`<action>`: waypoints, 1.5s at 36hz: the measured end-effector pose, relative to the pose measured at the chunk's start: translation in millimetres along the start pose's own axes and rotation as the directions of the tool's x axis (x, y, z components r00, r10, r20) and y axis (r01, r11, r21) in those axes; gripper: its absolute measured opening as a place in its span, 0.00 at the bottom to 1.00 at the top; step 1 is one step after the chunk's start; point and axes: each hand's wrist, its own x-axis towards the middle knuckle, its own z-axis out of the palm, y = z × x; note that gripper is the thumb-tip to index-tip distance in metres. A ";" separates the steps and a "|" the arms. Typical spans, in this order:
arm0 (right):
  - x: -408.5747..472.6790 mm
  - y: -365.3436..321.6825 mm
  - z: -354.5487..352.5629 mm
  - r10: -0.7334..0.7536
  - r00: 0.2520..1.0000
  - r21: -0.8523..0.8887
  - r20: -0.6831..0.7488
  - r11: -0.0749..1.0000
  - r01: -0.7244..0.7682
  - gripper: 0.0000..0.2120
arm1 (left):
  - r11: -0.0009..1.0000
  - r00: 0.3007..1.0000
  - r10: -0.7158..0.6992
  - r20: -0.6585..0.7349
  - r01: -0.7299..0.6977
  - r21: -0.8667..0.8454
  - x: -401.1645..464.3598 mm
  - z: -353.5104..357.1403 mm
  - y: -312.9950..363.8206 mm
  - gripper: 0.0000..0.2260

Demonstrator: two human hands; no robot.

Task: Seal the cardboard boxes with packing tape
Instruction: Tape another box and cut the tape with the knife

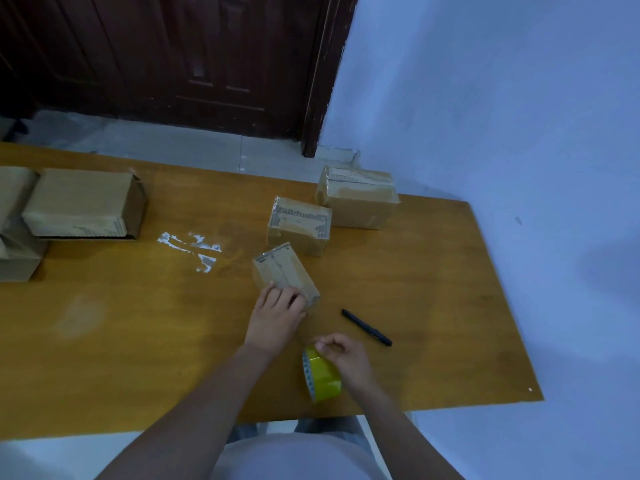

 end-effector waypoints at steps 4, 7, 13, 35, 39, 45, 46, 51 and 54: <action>-4.0 3.0 -10.7 0.034 0.996 0.098 -0.082 0.995 -0.026 0.04 | 0.994 0.990 -0.081 0.118 0.073 0.076 7.0 -13.3 9.5 0.16; -2.3 -4.7 -18.1 0.029 0.993 0.130 -0.111 0.991 -0.015 0.04 | 0.974 0.944 -0.222 0.245 0.201 0.107 20.2 -31.2 19.6 0.17; 11.4 -30.0 -35.6 -0.021 0.986 0.197 -0.165 0.979 0.054 0.04 | 0.932 0.837 -0.359 0.413 0.342 0.119 34.8 -41.7 32.2 0.21; -20.2 -141.4 -38.5 -0.282 0.955 0.161 -0.088 0.943 0.293 0.20 | 0.581 0.910 -0.342 0.236 0.402 -0.708 86.9 -106.2 -8.3 0.12; -35.3 -135.1 -27.6 -0.274 0.962 0.174 0.008 0.948 0.268 0.18 | 0.258 0.800 -0.383 0.461 0.572 -0.778 96.6 -106.2 -18.4 0.13; -36.0 -104.0 8.5 -0.149 0.980 0.315 0.132 0.944 0.101 0.20 | 0.350 0.822 -0.215 0.528 0.569 -0.744 74.5 -83.5 -52.3 0.14; -34.3 -96.5 15.8 -0.121 0.981 0.368 0.151 0.928 0.058 0.22 | 0.335 0.820 -0.222 0.527 0.572 -0.749 65.9 -81.9 -55.3 0.14; -29.8 -70.0 44.1 -0.028 0.975 0.382 0.219 0.922 -0.059 0.34 | 0.129 0.772 -0.351 0.530 0.600 -0.789 29.2 -67.4 -60.5 0.15; -20.2 -54.3 45.0 -0.009 0.981 0.389 0.191 0.919 -0.067 0.42 | 0.062 0.767 -0.391 0.508 0.573 -0.817 28.1 -60.9 -58.0 0.14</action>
